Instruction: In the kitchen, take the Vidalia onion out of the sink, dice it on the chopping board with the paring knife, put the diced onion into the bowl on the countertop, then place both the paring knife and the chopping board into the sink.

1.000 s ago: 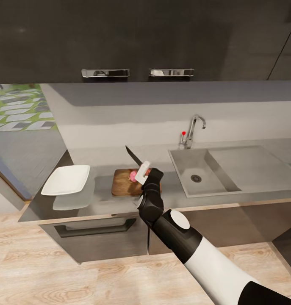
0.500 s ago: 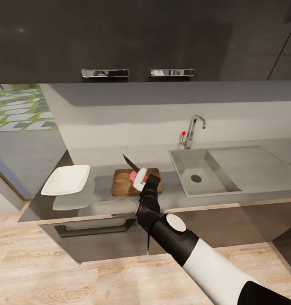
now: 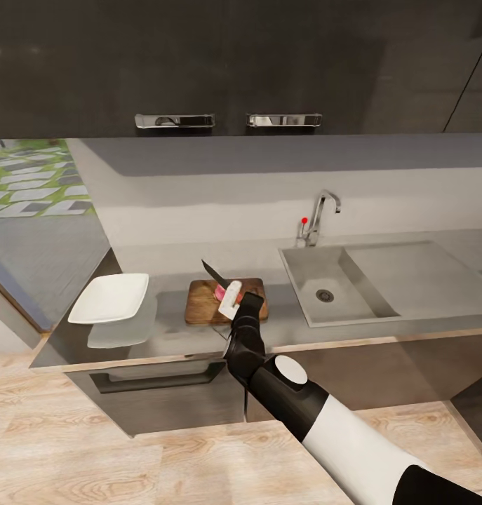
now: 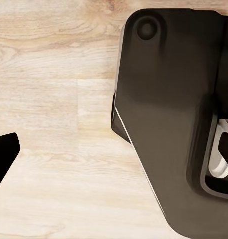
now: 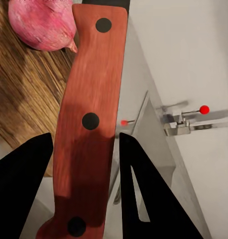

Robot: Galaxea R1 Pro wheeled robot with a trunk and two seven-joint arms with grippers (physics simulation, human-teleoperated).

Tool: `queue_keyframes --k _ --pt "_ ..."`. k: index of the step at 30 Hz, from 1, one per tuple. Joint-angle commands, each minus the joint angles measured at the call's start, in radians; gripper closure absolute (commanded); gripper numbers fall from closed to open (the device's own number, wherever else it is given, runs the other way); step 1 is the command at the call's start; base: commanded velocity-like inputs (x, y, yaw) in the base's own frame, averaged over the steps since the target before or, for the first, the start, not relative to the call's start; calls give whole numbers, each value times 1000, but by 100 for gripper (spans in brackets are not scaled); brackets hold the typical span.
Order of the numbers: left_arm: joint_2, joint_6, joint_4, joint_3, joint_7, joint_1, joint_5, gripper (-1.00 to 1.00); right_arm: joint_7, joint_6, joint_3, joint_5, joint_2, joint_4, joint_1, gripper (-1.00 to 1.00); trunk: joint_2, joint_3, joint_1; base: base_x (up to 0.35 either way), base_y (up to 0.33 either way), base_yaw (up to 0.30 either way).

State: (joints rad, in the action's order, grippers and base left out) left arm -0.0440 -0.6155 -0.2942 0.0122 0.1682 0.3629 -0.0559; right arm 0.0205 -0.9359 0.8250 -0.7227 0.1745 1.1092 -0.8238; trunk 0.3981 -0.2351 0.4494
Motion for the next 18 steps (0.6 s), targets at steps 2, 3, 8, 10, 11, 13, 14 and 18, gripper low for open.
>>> queue_keyframes --k 2,3,8,10,11,13,14,18 --pt "0 -1 -2 2 1 1 -6 -100 2 -5 3 1 0 0 -1 100 2 -2 1 0 0 0" --pt "0 -1 -2 2 1 1 -6 -100 2 -5 3 1 0 0 -1 100 2 -2 1 0 0 0" --pt "0 -1 -2 2 1 1 -6 -100 3 -4 2 2 0 0 -1 100 2 -2 1 65 -36 0" --pt "0 -1 -2 2 1 1 -6 -100 3 -4 2 3 0 -1 -1 100 2 -2 1 186 -72 0" --pt "0 -1 -2 2 1 1 -6 -100 3 -4 2 3 0 -2 -1 100 2 -2 1 213 -71 0" --pt "0 -1 -2 2 1 1 -6 -100 3 -4 2 3 0 -6 -1 100 2 -2 1 196 -52 0" --pt "0 -1 -2 2 1 1 -6 -100 3 -4 2 3 0 -10 -1 100 2 -2 1 125 -30 0" --pt "1 -1 -2 2 1 1 -5 -100 3 -4 3 3 0 -23 -1 100 2 -2 1 53 -13 0"
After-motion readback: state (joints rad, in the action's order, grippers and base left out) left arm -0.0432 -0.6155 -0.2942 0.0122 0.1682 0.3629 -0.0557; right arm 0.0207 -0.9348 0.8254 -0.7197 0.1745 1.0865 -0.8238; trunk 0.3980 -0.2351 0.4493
